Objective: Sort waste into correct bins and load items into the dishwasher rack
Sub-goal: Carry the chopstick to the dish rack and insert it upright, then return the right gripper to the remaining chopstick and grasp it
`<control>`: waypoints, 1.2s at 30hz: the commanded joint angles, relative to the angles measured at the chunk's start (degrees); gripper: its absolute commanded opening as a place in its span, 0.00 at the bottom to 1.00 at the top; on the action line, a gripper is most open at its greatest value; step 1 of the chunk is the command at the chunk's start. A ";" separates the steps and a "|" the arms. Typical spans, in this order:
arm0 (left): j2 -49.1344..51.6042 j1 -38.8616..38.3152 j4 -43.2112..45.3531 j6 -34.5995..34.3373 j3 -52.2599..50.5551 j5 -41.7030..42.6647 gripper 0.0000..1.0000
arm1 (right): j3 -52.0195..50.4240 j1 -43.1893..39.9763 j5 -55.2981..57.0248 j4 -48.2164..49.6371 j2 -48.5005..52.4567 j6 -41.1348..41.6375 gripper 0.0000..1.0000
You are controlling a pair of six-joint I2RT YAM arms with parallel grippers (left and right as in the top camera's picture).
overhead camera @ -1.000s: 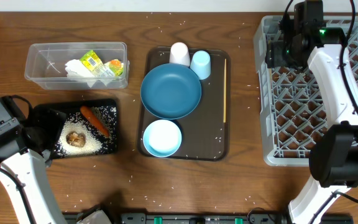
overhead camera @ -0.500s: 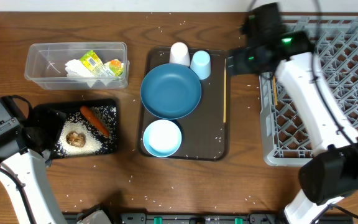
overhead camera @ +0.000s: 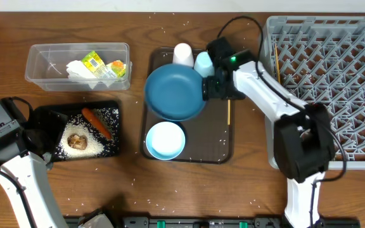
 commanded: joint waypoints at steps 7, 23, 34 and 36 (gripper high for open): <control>-0.28 0.28 -0.20 -0.24 -0.33 -0.70 0.98 | 0.04 -0.50 1.03 0.76 1.27 1.46 0.83; -0.28 0.28 -0.20 -0.26 -0.33 -0.70 0.98 | 2.43 -1.64 -5.18 0.96 -3.58 1.40 0.81; -0.28 0.28 -0.20 -0.26 -0.33 -0.70 0.98 | 2.38 -3.72 -3.63 -0.52 -11.98 -2.01 0.80; -0.28 0.28 -0.20 -0.24 -0.33 -0.70 0.98 | 2.19 -4.11 -2.80 -0.66 -11.10 -2.62 0.73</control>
